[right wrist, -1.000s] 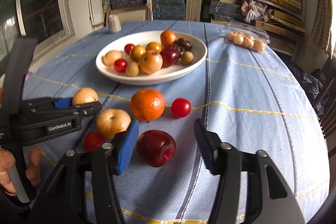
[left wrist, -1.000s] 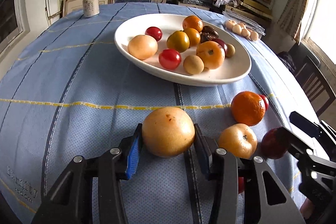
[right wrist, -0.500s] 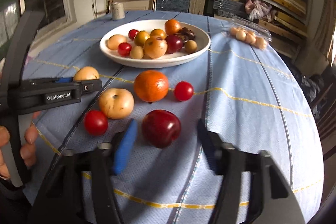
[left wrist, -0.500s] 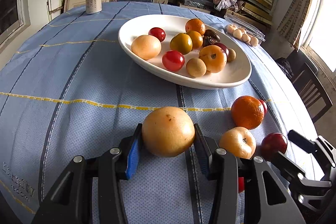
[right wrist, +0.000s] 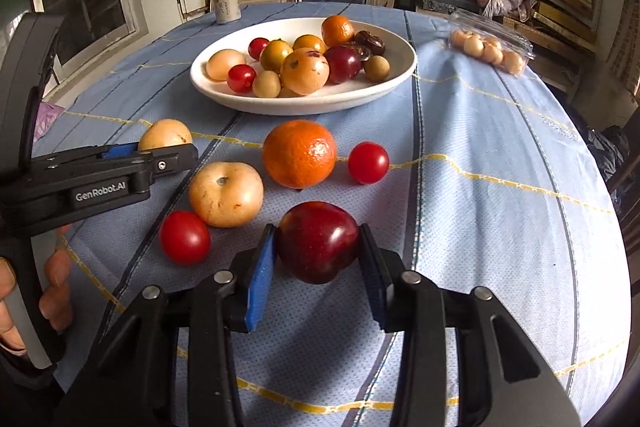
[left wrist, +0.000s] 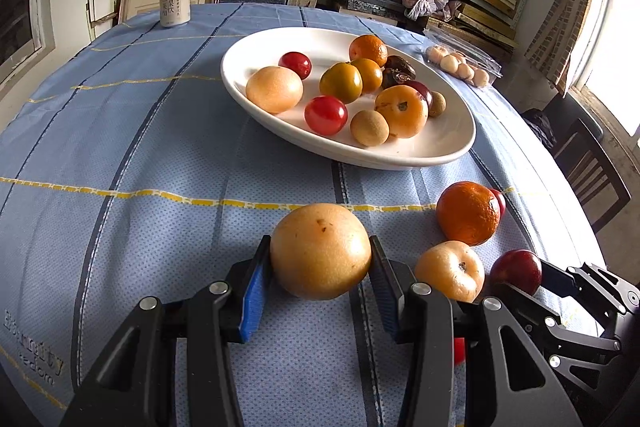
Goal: Organize fruits
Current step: 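Carry the grapefruit and red apple over the plate and open both grippers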
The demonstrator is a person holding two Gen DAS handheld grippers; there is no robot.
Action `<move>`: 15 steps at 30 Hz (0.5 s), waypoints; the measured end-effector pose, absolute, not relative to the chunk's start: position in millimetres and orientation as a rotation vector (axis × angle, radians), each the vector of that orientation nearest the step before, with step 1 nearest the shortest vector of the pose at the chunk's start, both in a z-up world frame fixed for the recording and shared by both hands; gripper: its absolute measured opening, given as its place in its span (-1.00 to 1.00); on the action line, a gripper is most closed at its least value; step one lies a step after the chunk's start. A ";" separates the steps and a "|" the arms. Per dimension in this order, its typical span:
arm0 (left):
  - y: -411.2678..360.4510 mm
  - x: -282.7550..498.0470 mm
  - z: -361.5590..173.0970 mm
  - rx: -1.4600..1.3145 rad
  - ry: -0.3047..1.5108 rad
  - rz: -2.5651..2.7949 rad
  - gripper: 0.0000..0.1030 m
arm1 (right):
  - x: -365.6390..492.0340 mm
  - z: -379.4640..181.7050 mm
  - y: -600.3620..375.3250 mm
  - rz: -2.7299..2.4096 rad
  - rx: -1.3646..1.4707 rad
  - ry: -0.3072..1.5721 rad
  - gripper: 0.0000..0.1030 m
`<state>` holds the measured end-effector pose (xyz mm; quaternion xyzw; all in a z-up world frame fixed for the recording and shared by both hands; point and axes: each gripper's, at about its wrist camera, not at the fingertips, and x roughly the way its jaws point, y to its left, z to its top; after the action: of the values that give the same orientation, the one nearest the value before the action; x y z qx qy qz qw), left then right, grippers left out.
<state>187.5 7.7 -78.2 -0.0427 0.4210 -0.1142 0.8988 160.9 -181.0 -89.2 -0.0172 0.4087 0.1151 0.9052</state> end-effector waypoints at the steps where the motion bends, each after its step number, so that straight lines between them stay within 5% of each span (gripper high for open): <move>1: 7.8 187.5 -78.2 -0.089 0.872 -0.237 -0.09 | 159.4 -88.2 -181.6 0.239 -0.030 0.836 -0.23; 15: 15.7 171.6 -59.6 -0.111 0.817 -0.243 -0.09 | 136.8 -49.8 -197.6 0.253 0.005 0.727 -0.23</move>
<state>171.6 15.7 -59.6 -0.0536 0.3960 -0.1179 0.9091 136.8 -197.6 -49.8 0.0024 0.3548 0.1235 0.9268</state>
